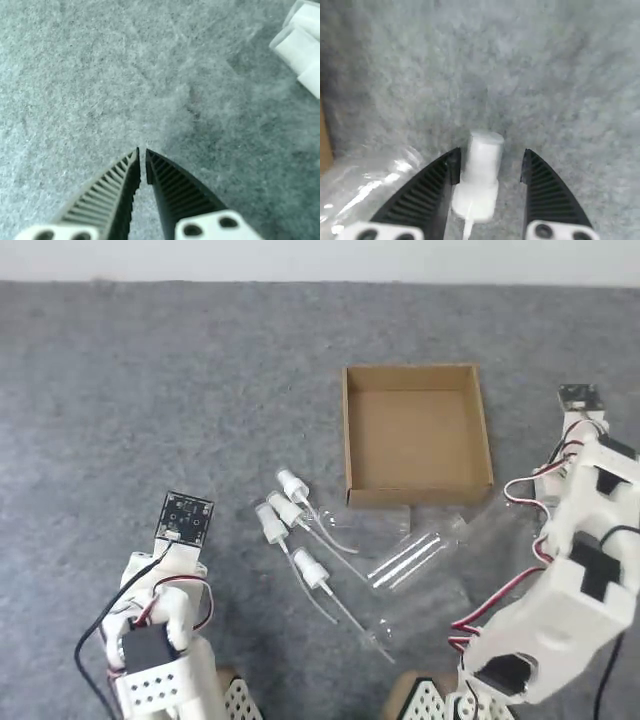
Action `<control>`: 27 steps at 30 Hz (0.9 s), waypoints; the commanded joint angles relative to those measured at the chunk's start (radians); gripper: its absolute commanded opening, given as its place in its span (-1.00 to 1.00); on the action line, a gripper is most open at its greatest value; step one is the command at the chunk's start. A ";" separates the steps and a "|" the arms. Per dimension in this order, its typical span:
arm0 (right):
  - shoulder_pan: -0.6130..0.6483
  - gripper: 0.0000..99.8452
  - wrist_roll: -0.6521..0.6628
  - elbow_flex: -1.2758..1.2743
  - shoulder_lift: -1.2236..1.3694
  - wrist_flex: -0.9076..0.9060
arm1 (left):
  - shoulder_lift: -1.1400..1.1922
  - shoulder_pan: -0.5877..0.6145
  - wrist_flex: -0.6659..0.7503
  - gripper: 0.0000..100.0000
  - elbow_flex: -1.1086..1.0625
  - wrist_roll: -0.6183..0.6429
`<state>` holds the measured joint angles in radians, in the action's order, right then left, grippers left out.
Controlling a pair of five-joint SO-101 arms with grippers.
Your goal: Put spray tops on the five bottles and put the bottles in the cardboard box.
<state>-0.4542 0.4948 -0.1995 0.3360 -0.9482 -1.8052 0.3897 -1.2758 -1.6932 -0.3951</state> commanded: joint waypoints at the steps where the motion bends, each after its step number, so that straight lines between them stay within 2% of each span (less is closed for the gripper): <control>1: -0.010 -0.68 0.015 0.008 0.024 0.013 | -0.017 -0.003 0.000 -0.97 0.008 -0.009; 3: -0.015 -0.73 0.015 0.008 0.038 0.013 | -0.017 -0.003 0.000 -0.97 0.008 -0.009; 8: -0.031 -1.00 0.012 0.028 0.010 0.001 | -0.017 -0.003 0.000 -0.97 0.008 -0.009; 15: -0.044 -0.99 0.005 0.204 -0.142 -0.220 | -0.017 -0.003 0.000 -0.97 0.008 -0.009; 18: -0.005 -0.99 -0.055 0.293 -0.225 -0.325 | -0.017 -0.003 0.000 -0.97 0.008 -0.009; 22: 0.122 -0.99 -0.115 0.400 -0.343 -0.481 | -0.017 -0.003 0.000 -0.97 0.008 -0.009; 27: 0.440 -0.99 -0.207 0.473 -0.463 -0.650 | -0.017 -0.003 0.000 -0.97 0.008 -0.009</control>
<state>-0.2578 0.3629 0.1765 0.0092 -1.4822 -1.8052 0.3897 -1.2758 -1.6932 -0.3951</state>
